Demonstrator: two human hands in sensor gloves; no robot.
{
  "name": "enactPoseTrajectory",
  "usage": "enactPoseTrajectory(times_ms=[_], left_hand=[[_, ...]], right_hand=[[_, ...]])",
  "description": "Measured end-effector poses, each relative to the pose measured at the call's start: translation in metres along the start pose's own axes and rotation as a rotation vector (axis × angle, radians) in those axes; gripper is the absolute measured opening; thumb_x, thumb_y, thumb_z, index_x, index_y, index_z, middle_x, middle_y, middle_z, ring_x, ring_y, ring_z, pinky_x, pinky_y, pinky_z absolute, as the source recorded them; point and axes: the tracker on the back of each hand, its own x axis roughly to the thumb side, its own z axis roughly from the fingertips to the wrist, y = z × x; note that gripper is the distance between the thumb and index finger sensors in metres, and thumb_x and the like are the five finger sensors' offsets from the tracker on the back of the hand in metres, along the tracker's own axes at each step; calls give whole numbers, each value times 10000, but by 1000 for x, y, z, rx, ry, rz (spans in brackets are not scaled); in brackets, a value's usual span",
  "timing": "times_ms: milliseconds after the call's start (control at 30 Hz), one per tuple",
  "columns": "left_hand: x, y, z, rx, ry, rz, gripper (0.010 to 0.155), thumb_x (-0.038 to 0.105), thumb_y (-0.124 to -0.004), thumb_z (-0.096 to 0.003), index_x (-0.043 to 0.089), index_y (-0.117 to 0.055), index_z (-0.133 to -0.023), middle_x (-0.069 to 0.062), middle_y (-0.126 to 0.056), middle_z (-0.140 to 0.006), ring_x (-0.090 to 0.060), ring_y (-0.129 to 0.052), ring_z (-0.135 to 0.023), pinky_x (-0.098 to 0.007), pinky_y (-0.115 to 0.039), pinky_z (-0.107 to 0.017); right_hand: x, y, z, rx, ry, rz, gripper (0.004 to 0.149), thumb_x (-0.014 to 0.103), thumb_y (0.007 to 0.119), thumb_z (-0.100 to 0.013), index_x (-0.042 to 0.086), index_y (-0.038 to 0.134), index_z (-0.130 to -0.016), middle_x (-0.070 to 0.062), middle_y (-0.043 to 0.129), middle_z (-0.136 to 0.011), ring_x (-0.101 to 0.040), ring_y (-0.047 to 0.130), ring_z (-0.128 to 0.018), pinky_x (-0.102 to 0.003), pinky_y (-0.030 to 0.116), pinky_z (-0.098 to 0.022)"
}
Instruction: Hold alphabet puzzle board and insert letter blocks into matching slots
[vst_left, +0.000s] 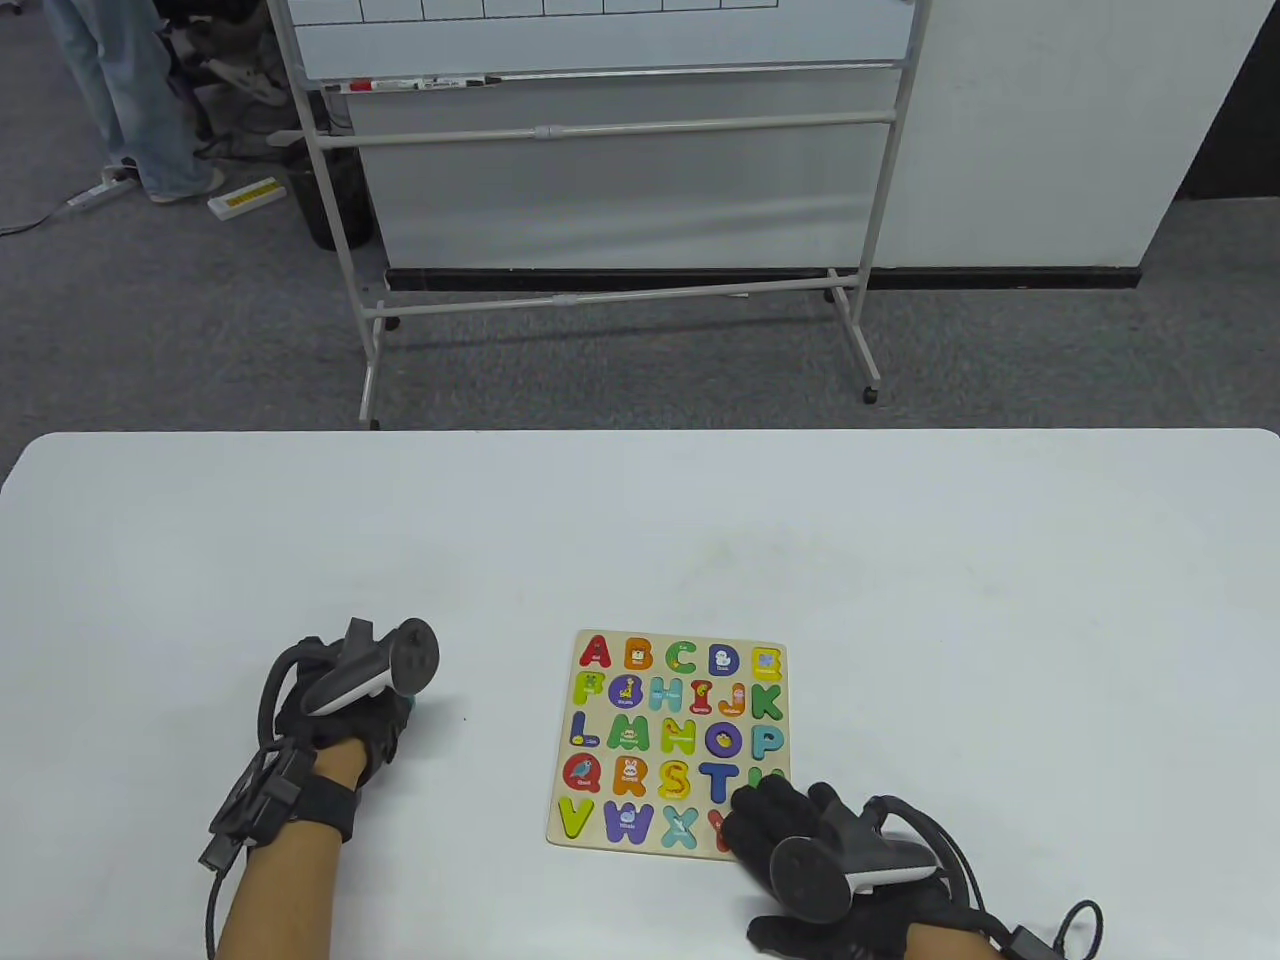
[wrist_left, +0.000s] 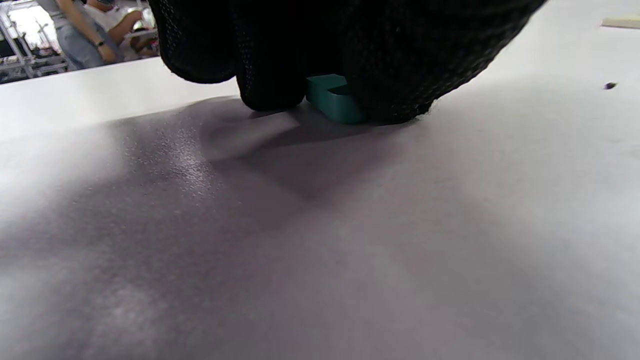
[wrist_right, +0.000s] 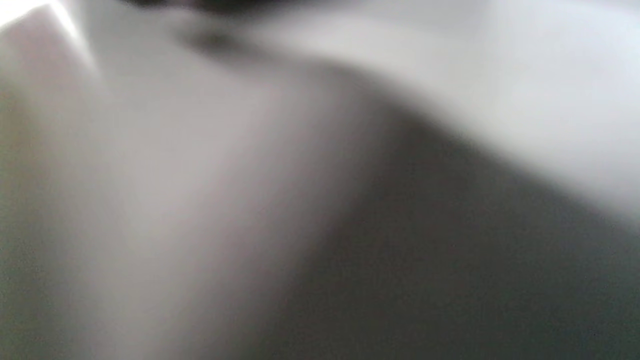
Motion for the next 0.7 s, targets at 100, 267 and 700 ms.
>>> enactPoseTrajectory(times_ms=[100, 267, 700], left_hand=[[2, 2, 2, 15, -6, 41, 604, 368, -852, -458, 104, -694, -978, -156, -799, -912, -471, -744, -956, -727, -465, -692], [18, 13, 3, 50, -54, 80, 606, 366, -851, -462, 100, -686, -980, -155, -789, -917, -475, -732, -961, -730, -457, -694], [121, 38, -3, 107, -245, 237, 603, 377, -853, -470, 125, -685, -991, -153, -779, -935, -474, -714, -983, -741, -433, -705]], right_hand=[[0, 0, 0, 0, 0, -1, 898, 723, 379, -510, 243, -126, -1077, -79, -192, -1136, -356, -146, -1075, -641, 96, -744], [0, 0, 0, 0, -1, -1, 898, 723, 380, -510, 244, -126, -1076, -77, -193, -1136, -356, -146, -1075, -642, 96, -744], [0, 0, 0, 1, -3, -3, 899, 722, 380, -510, 242, -128, -1076, -79, -192, -1136, -357, -148, -1073, -642, 94, -743]])
